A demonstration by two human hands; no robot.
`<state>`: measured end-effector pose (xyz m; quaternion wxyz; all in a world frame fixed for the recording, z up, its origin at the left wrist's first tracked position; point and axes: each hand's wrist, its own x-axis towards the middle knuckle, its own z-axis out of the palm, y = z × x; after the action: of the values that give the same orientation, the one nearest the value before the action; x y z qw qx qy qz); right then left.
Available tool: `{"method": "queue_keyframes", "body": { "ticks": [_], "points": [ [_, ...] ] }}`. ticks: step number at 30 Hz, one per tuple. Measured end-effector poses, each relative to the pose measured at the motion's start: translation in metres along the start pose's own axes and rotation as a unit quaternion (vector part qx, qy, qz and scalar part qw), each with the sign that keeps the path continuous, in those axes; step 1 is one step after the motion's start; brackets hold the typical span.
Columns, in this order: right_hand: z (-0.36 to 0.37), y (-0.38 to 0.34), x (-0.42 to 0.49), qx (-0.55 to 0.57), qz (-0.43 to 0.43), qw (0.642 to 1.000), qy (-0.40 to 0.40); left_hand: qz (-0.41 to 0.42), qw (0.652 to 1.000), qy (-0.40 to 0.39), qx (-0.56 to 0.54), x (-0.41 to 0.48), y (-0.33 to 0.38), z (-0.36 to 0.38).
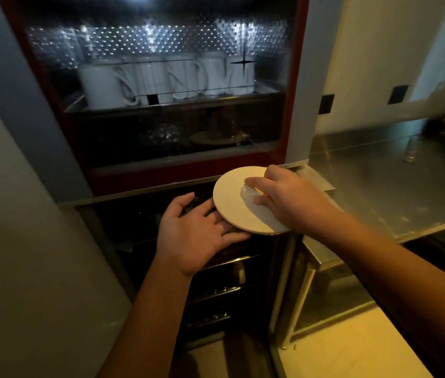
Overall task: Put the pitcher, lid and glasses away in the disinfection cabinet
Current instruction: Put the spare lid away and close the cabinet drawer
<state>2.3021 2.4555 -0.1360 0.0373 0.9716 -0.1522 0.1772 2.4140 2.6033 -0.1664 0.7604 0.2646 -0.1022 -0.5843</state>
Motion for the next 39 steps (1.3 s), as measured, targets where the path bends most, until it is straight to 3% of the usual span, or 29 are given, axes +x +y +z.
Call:
{"method": "queue_keyframes", "body": {
  "ticks": [14,30,39],
  "points": [
    [0.038,-0.053,0.017,0.041,-0.023,0.999,0.001,0.046,0.998,0.039,-0.010,-0.037,0.019,-0.049],
    [0.070,-0.046,0.038,0.093,-0.060,0.994,0.015,0.094,0.990,0.102,-0.020,-0.029,0.019,-0.060],
    [0.129,-0.045,0.036,0.106,-0.098,0.986,0.086,0.100,0.988,0.117,-0.025,-0.016,0.004,-0.106]
  ]
}}
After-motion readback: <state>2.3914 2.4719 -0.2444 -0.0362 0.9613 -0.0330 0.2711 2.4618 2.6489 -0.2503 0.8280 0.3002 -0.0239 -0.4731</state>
